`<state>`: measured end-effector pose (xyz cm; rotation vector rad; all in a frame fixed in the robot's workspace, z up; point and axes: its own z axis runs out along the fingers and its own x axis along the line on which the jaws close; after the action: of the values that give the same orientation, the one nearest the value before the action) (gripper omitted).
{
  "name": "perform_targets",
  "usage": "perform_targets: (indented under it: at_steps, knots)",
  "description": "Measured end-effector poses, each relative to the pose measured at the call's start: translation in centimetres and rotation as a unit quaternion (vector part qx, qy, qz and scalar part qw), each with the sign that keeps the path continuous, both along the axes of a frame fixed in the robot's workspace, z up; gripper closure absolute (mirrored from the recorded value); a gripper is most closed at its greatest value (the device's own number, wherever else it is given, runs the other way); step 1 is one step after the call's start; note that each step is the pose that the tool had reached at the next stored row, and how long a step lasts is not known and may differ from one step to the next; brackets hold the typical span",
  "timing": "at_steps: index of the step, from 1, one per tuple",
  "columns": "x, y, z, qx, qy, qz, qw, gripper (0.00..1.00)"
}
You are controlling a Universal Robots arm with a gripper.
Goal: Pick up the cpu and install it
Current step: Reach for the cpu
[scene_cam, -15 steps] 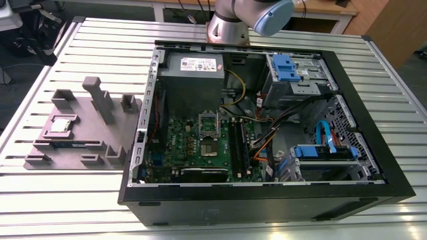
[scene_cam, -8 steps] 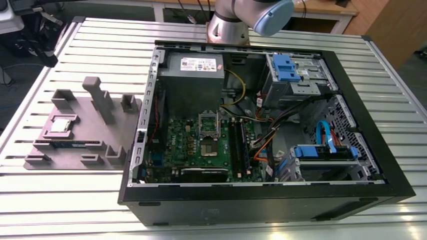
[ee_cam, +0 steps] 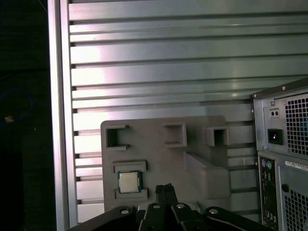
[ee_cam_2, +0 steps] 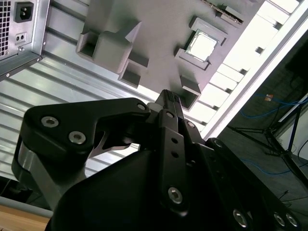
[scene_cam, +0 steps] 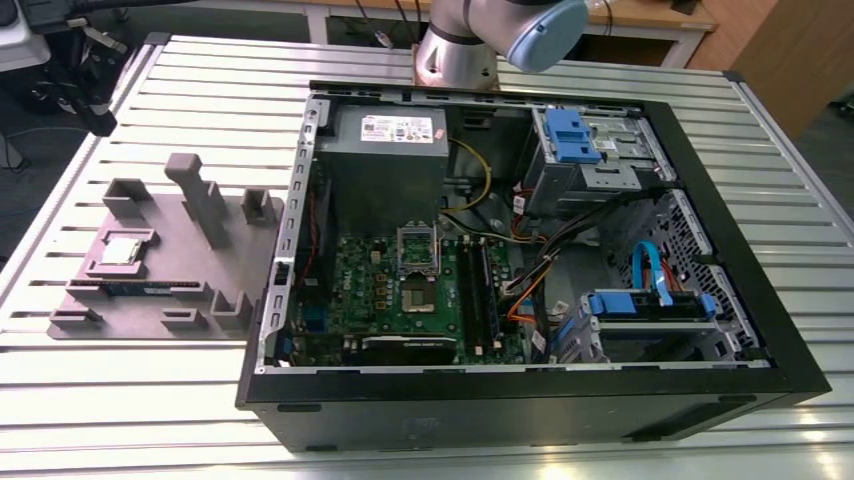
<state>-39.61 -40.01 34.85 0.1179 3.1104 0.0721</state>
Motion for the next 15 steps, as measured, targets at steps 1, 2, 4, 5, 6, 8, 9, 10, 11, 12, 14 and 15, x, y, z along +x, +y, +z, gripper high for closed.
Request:
perform_targets:
  at_steps: [1, 2, 4, 5, 6, 8, 9, 10, 11, 12, 14, 15]
  knots:
    - [0.00, 0.00, -0.01, 0.0000, 0.0000, 0.000, 1.00000, 0.89]
    - [0.00, 0.00, -0.01, 0.0000, 0.0000, 0.000, 1.00000, 0.89]
    - [0.00, 0.00, -0.01, 0.0000, 0.0000, 0.000, 1.00000, 0.89]
    - [0.00, 0.00, -0.01, 0.0000, 0.0000, 0.000, 1.00000, 0.89]
    - [0.00, 0.00, -0.01, 0.0000, 0.0000, 0.000, 1.00000, 0.89]
    - [0.00, 0.00, -0.11, 0.0006, -0.0011, 0.000, 1.00000, 0.89]
    - [-0.01, 0.00, -0.18, 0.0012, -0.0025, 0.000, 1.00000, 0.89]
    - [-0.02, 0.00, -0.25, 0.0016, -0.0045, 0.000, 0.99999, 0.89]
    - [-0.05, 0.01, -0.37, 0.0017, -0.0065, 0.000, 0.99998, 0.89]
    - [-0.06, 0.00, -0.51, 0.0017, -0.0077, 0.000, 0.99997, 0.89]
    - [-0.15, 0.00, -0.80, 0.0016, -0.0083, 0.000, 0.99996, 0.89]
    - [-0.22, 0.01, -0.92, 0.0016, -0.0083, 0.000, 0.99996, 0.89]
